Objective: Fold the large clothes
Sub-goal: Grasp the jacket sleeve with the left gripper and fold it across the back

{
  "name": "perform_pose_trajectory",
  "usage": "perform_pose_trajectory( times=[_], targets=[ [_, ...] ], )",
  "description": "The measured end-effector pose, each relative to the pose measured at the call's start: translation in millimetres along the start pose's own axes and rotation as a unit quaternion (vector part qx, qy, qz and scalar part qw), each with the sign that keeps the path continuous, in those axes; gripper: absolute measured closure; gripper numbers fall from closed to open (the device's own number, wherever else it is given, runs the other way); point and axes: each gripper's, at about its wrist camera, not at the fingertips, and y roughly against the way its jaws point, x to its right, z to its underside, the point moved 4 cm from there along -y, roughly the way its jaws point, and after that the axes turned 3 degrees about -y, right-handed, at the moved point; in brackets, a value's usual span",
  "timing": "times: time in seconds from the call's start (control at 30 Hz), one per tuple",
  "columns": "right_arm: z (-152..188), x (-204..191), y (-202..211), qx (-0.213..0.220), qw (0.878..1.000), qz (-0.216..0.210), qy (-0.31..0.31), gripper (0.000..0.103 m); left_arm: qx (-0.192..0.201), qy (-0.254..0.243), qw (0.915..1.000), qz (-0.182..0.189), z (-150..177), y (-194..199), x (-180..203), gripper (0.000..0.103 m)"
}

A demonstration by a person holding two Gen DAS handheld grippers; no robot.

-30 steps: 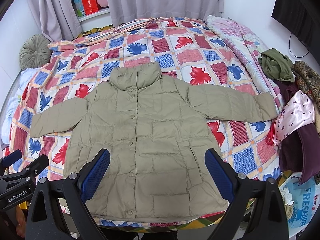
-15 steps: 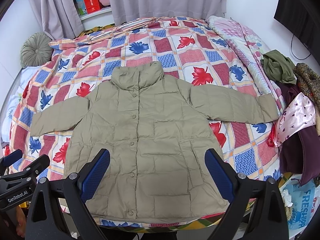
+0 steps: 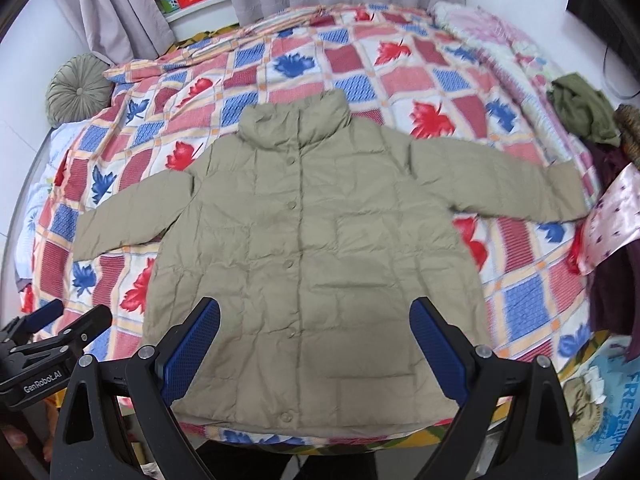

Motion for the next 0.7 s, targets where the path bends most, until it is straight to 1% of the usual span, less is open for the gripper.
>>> perform_pose_trajectory(
  times=[0.07, 0.13, 0.17, 0.2, 0.27, 0.3, 0.37, 0.4, 0.47, 0.53, 0.63, 0.7],
  targets=[
    [4.8, -4.0, -15.9, -0.021, 1.000, -0.013, -0.007, 0.006, -0.014, 0.010, 0.9999, -0.001, 1.6, -15.0, -14.1, 0.000],
    [9.0, -8.5, -28.4, -0.024, 0.999, -0.020, -0.013, 0.006, -0.033, 0.013, 0.9994, -0.002, 2.7, -38.0, -31.5, 0.000],
    [11.3, -11.4, -35.8, -0.026, 0.999, -0.025, -0.017, 0.006, -0.047, 0.013, 0.9988, 0.006, 7.0, -52.3, -39.9, 0.000],
    [14.4, -15.7, -45.5, -0.038, 0.999, -0.025, -0.015, 0.006, -0.057, 0.018, 0.9981, 0.015, 7.3, -64.9, -49.8, 0.000],
    [20.3, -30.2, -65.4, -0.074, 0.997, -0.020, 0.013, 0.006, -0.064, 0.049, 0.9964, 0.026, 10.2, -88.5, -75.0, 0.000],
    [23.9, -38.4, -75.3, -0.082, 0.996, -0.011, 0.031, 0.006, -0.064, 0.069, 0.9951, 0.030, 10.3, -100.5, -89.9, 0.000],
    [31.1, -51.6, -88.9, -0.088, 0.995, 0.001, 0.054, 0.006, -0.057, 0.110, 0.9915, 0.040, 5.5, -123.4, -121.2, 0.000],
    [34.4, -58.7, -96.7, -0.092, 0.994, -0.001, 0.063, 0.006, -0.051, 0.133, 0.9888, 0.045, 0.7, -134.7, -138.9, 0.000],
    [39.8, -68.9, -109.3, -0.099, 0.993, -0.002, 0.067, 0.006, -0.027, 0.171, 0.9830, 0.060, -12.2, -154.6, -172.4, 0.000],
    [45.1, -77.1, -125.7, -0.108, 0.992, -0.005, 0.066, 0.006, -0.004, 0.208, 0.9753, 0.074, -30.1, -174.1, -205.1, 0.000],
    [50.6, -88.6, -149.9, -0.119, 0.991, -0.009, 0.068, 0.006, 0.026, 0.251, 0.9631, 0.094, -57.4, -204.3, -249.3, 0.000],
    [52.1, -98.3, -166.8, -0.121, 0.990, -0.008, 0.075, 0.006, 0.037, 0.266, 0.9573, 0.108, -75.1, -228.2, -274.9, 0.000]
  ],
)
